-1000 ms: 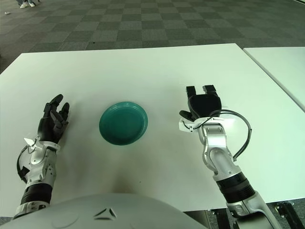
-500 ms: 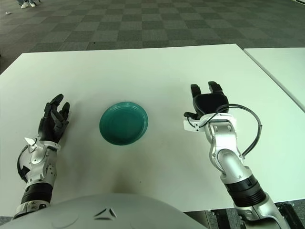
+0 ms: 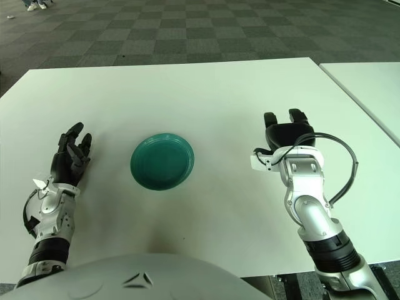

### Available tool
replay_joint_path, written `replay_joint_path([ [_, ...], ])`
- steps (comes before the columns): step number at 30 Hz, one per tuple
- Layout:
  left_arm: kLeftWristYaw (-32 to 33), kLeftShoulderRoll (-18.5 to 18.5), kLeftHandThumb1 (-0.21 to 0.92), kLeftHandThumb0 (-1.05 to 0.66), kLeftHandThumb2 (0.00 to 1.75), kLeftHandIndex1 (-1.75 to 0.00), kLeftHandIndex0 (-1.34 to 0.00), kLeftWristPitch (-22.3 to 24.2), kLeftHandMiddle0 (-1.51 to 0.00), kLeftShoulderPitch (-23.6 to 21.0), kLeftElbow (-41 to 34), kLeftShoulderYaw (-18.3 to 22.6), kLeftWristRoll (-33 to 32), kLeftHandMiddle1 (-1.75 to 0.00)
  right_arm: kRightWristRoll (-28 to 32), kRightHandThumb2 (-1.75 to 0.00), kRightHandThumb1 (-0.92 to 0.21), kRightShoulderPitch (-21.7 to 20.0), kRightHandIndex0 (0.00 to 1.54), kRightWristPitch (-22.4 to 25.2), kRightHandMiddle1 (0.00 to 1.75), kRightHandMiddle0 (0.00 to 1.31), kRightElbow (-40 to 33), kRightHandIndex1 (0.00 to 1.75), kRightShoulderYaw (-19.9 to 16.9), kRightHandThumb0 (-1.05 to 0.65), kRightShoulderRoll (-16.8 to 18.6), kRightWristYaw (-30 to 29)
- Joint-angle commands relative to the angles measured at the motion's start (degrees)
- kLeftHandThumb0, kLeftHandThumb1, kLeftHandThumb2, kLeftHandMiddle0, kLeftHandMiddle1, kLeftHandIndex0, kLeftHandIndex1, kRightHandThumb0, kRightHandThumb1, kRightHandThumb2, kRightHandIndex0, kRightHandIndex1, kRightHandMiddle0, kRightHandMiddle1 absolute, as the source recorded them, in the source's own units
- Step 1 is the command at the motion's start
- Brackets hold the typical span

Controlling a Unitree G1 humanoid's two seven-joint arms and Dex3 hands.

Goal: Put the charger into the plate.

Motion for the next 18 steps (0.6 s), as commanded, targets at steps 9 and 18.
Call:
replay_joint_path([
  [9, 0.12, 0.28, 0.92, -0.93, 1.04, -0.72, 0.00, 1.81, -0.30, 0.21, 2.61, 0.23, 0.08, 0.00, -4.48, -1.02, -0.92, 3.14, 0.00, 1.25, 0.00, 0.00, -1.39, 0.00, -4.96, -1.05, 0.14, 1.14],
  [18, -0.04, 0.61, 0.92, -0.93, 1.04, -0.72, 0.00, 1.83, -0.30, -0.46, 3.43, 0.48, -0.02, 0.00, -4.74, -1.02, -0.92, 5.65, 0.00, 1.88, 0.00, 0.00, -0.71, 0.00, -7.74, -1.05, 0.74, -0.19],
])
